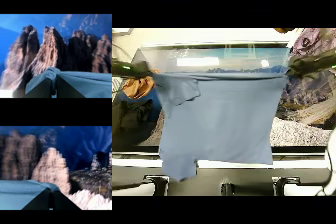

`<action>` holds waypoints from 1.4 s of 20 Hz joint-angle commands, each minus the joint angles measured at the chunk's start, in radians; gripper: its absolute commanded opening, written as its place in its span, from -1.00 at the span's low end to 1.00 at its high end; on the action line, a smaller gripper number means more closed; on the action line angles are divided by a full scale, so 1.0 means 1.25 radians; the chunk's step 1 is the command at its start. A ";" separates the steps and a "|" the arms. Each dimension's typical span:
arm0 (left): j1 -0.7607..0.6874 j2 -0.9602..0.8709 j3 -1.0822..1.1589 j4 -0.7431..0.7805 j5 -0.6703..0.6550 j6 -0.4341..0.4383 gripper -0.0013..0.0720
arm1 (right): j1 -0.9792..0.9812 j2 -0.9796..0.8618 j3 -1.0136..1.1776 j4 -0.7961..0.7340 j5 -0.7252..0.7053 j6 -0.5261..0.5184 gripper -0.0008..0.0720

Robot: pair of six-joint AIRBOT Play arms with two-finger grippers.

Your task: Fold the clothes and pants, and hang the long-sleeved shirts on hangers.

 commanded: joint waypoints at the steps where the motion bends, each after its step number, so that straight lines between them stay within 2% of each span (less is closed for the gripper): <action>1: -0.049 -0.201 -0.017 -0.007 0.195 0.009 -0.92 | 0.002 -0.189 -0.012 0.015 -0.155 -0.004 -0.90; 3: -0.063 -0.270 -0.017 -0.007 0.214 -0.011 -0.92 | 0.002 -0.252 -0.012 0.038 -0.186 -0.004 -0.90; 7: -0.062 -0.325 -0.018 -0.010 0.175 -0.070 -0.91 | 0.002 -0.318 -0.012 0.082 -0.167 -0.004 -0.87; 8: -0.060 -0.323 -0.017 -0.012 0.156 -0.069 -0.86 | 0.002 -0.320 -0.012 0.088 -0.157 -0.004 -0.69; 9: -0.053 -0.319 -0.009 -0.018 0.127 -0.070 -0.66 | 0.001 -0.318 -0.010 0.091 -0.137 -0.003 -0.50; 11: -0.024 -0.311 0.040 -0.021 0.020 -0.066 0.29 | -0.002 -0.301 -0.008 0.106 -0.082 -0.004 -0.46; 12: -0.002 -0.301 0.068 -0.021 -0.037 -0.060 0.51 | -0.003 -0.283 -0.008 0.098 -0.051 -0.016 -0.42; 14: 0.054 -0.259 0.103 -0.021 -0.133 -0.027 0.50 | -0.015 -0.227 -0.008 0.078 0.037 -0.102 -0.09; 15: 0.083 -0.230 0.102 -0.021 -0.173 -0.026 0.50 | -0.021 -0.198 -0.009 0.052 0.091 -0.151 0.00; 16: 0.113 -0.200 0.092 -0.021 -0.222 -0.015 0.50 | -0.045 -0.163 -0.028 0.078 0.108 -0.156 0.01; 17: 0.138 -0.170 0.068 -0.020 -0.272 0.007 0.50 | -0.074 -0.121 -0.065 0.108 0.114 -0.194 0.01; 18: 0.161 -0.136 0.027 -0.024 -0.286 0.009 0.50 | -0.108 -0.079 -0.121 0.132 0.113 -0.212 0.01; 19: 0.187 -0.090 -0.039 -0.037 -0.276 0.004 0.50 | -0.149 -0.032 -0.201 0.153 0.114 -0.229 0.03; 21: 0.226 0.007 -0.198 -0.039 -0.238 0.012 0.50 | -0.227 0.061 -0.389 0.155 0.114 -0.237 0.26; 24: 0.258 0.121 -0.412 -0.039 -0.189 0.012 0.49 | -0.309 0.175 -0.641 0.152 0.090 -0.269 0.28; 25: 0.259 0.144 -0.464 -0.039 -0.174 0.012 0.49 | -0.316 0.204 -0.708 0.146 0.069 -0.283 0.28; 27: 0.256 0.160 -0.522 -0.039 -0.162 0.012 0.49 | -0.313 0.240 -0.809 0.117 0.031 -0.287 0.52; 28: 0.254 0.159 -0.537 -0.039 -0.163 0.012 0.49 | -0.313 0.244 -0.849 0.117 0.022 -0.295 0.52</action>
